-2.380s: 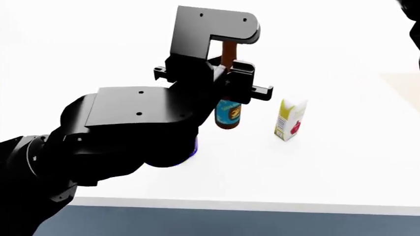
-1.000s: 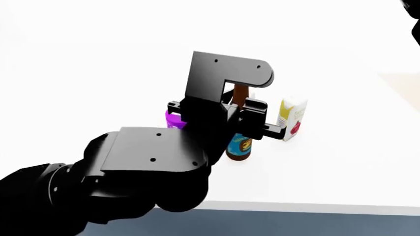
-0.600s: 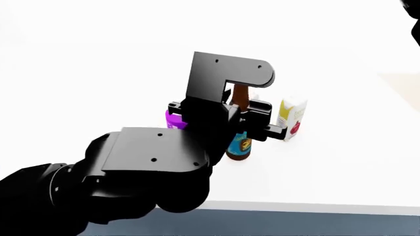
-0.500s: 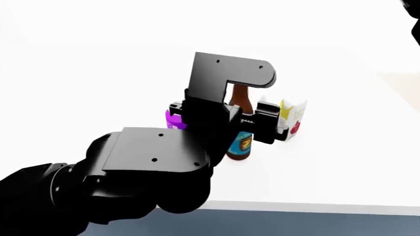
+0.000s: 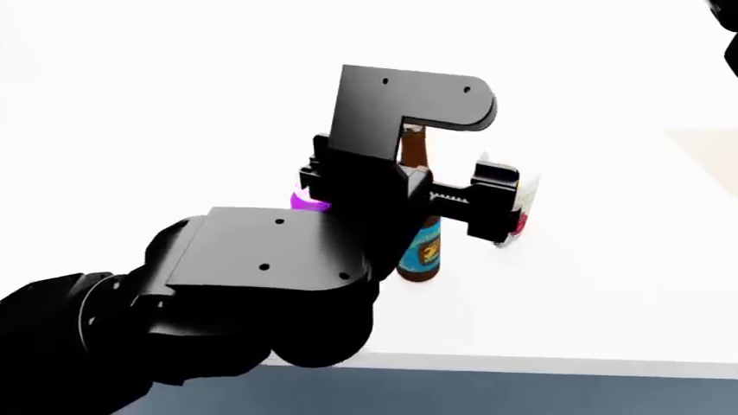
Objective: Move the drinks to the dining counter.
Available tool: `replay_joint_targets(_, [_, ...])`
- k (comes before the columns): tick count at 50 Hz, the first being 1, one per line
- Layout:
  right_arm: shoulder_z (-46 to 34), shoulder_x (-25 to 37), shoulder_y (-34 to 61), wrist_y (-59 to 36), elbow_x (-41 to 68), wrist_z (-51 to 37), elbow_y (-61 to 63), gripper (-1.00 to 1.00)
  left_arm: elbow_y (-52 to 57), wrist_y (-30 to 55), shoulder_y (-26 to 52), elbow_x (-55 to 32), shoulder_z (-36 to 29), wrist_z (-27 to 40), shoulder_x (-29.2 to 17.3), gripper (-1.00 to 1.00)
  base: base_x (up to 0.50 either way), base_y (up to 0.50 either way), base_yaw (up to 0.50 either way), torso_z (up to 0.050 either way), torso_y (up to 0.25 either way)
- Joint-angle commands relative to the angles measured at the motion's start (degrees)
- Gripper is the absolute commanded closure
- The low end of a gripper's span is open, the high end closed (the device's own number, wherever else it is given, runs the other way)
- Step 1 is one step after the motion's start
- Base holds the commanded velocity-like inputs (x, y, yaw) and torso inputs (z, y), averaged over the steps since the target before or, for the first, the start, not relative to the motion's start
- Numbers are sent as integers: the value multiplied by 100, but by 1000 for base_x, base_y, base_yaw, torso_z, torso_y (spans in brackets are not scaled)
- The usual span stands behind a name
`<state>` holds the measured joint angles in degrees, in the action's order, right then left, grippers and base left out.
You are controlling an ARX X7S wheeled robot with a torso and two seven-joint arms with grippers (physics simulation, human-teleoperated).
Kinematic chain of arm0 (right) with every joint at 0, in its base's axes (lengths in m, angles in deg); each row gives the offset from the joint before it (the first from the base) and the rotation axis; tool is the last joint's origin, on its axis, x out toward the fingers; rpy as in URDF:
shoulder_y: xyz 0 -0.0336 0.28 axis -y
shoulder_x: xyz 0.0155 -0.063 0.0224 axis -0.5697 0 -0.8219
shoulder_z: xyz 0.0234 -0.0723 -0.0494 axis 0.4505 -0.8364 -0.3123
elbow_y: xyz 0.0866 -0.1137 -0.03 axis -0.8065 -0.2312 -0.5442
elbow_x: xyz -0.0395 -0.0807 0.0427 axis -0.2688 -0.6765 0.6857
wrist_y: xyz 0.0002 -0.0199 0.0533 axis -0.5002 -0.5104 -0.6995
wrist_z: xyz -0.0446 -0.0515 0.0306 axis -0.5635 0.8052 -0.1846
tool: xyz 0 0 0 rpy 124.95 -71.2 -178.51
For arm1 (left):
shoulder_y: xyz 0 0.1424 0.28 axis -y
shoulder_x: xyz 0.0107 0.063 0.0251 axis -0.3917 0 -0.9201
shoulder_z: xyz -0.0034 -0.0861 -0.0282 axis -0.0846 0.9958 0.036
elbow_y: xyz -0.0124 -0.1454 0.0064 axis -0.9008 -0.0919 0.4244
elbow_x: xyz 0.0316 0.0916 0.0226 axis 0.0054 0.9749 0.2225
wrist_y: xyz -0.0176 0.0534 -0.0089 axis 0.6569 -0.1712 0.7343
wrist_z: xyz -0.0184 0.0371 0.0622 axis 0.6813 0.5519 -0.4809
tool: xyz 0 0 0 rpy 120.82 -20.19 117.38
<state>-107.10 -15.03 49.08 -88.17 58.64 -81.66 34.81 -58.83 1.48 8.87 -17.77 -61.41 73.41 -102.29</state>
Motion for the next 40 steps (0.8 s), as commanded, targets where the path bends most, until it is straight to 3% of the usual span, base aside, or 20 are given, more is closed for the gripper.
replay_joint_targets(1, [-4,0,-11,12,-25,17,-3,-100,129,10,445,-200,238,133,69,-100,0,0,0,0,0])
replay_joint_targets(7, [0,7,-7,14,-27,25,-3,-100,207,-14,601,-328,330,239,147,-100,0,0,0,0,0])
replay_joint_targets(18, [12,14,10,11,-18,14,4,-100,-22,77,1803,-504,919,249,17,-100,0,0,0,0,0])
replay_joint_targets(29, [32,-49,130,-20,22,-28,5,-100,-16,220,2828,-506,1544,231,-695,-100,0,0,0,0,0])
replay_joint_targets(40, [115,-208,695,-198,162,-78,66,-100,247,284,3148,-703,1963,355,-1371,-100,0,0,0,0,0])
